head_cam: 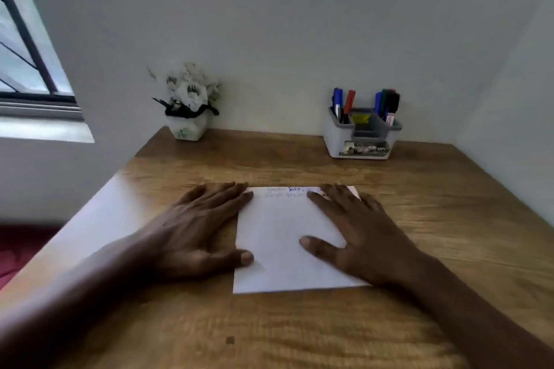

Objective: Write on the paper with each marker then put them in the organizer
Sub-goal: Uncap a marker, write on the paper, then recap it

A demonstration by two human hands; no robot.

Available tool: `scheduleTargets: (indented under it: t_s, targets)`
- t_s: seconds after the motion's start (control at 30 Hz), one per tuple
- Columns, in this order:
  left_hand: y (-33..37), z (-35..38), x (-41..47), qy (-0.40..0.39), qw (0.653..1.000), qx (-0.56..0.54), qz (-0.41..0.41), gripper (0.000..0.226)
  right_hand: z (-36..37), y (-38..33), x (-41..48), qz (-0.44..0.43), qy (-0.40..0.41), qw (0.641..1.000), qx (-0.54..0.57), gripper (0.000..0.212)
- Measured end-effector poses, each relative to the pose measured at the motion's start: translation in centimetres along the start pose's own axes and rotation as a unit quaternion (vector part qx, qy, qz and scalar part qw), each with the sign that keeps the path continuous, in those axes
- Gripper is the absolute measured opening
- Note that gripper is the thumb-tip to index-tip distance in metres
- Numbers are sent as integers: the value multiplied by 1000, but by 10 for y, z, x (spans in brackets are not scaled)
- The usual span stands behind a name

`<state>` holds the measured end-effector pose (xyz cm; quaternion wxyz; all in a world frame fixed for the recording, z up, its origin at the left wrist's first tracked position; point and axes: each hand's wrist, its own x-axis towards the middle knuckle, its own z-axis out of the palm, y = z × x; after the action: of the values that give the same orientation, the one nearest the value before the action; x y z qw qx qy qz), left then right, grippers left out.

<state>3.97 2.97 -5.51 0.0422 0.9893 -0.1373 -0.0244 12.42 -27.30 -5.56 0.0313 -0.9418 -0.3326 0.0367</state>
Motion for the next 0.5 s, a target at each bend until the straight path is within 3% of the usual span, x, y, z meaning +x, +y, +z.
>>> scheduleTargets:
  t_s: [0.23,0.5]
  targets:
    - [4,-3,-1,-4,1000,-14,-13,105,-2,-5,-3,11,25,999,19,94]
    - [22,-27,-8,-55,992,-88,-68,102,-25,-14,-9,30,-32,998,41,94]
